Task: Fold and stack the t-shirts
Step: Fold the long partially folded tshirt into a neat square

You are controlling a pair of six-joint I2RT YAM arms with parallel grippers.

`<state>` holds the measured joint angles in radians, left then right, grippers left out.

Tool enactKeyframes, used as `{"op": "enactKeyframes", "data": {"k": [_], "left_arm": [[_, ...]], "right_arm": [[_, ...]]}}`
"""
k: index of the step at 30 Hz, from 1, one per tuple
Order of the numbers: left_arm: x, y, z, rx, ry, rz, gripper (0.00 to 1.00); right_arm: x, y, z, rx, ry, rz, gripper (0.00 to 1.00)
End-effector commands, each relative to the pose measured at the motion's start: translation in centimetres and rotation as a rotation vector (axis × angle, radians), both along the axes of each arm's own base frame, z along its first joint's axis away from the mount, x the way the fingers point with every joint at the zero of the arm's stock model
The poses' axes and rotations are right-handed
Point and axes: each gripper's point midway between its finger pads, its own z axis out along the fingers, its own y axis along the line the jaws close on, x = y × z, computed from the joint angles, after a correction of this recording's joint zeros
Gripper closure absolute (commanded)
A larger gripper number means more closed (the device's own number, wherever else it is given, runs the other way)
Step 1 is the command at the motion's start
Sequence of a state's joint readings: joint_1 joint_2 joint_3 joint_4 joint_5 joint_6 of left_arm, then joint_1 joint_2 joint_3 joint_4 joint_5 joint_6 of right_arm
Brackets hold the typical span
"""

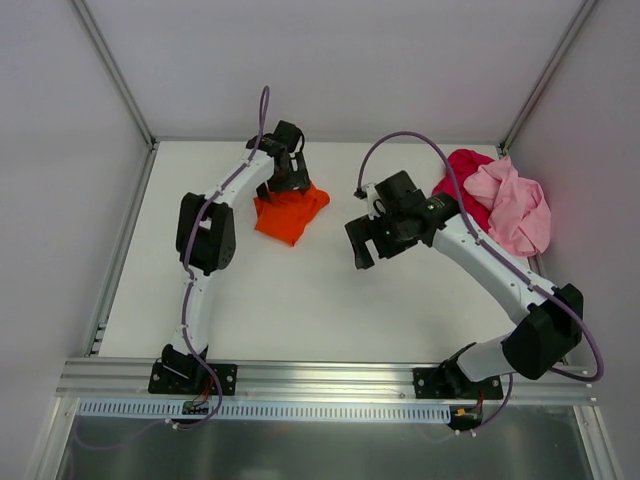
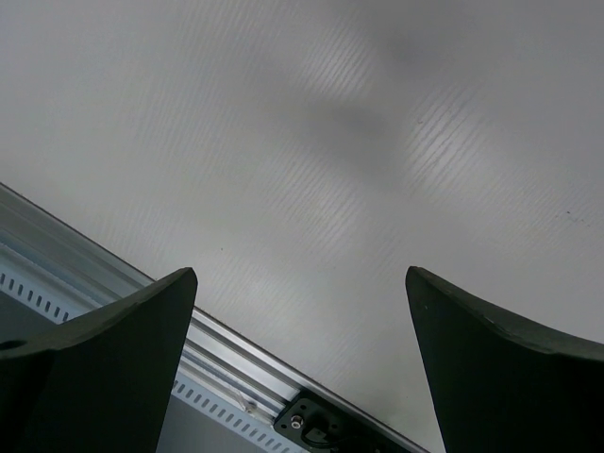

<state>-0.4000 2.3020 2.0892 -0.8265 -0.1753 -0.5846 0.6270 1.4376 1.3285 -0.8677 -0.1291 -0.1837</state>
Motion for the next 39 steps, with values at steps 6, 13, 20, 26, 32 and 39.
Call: {"op": "enactKeyframes", "data": {"k": [6,13,20,26,32,39], "left_arm": [[0.0,-0.2,9.2,-0.068,-0.216,-0.023,0.01],[-0.4,-0.3,15.6,-0.065,-0.478,-0.132,0.01],[-1.5,-0.6,13.2,-0.097,-0.422,-0.134,0.13],[-1.3,-1.2,8.6,-0.109,-0.313,-0.138,0.59],[-0.8,-2.5,4.9,-0.130,-0.231,-0.160,0.88],[-0.4,-2.9,0.9,-0.111,-0.154,-0.190,0.95]], "right_arm": [[-0.8,0.6,0.9,0.060,0.000,0.001,0.00],[-1.0,1.3,0.6,0.073,0.009,0.019,0.00],[-0.4,0.7,1.7,0.048,-0.037,0.014,0.00],[-0.5,0.4,1.0,0.028,-0.027,0.009,0.00],[-0.3,0.0,1.3,0.010,-0.033,0.003,0.00],[-0.5,-0.3,1.6,-0.001,-0.031,0.006,0.00]]}}
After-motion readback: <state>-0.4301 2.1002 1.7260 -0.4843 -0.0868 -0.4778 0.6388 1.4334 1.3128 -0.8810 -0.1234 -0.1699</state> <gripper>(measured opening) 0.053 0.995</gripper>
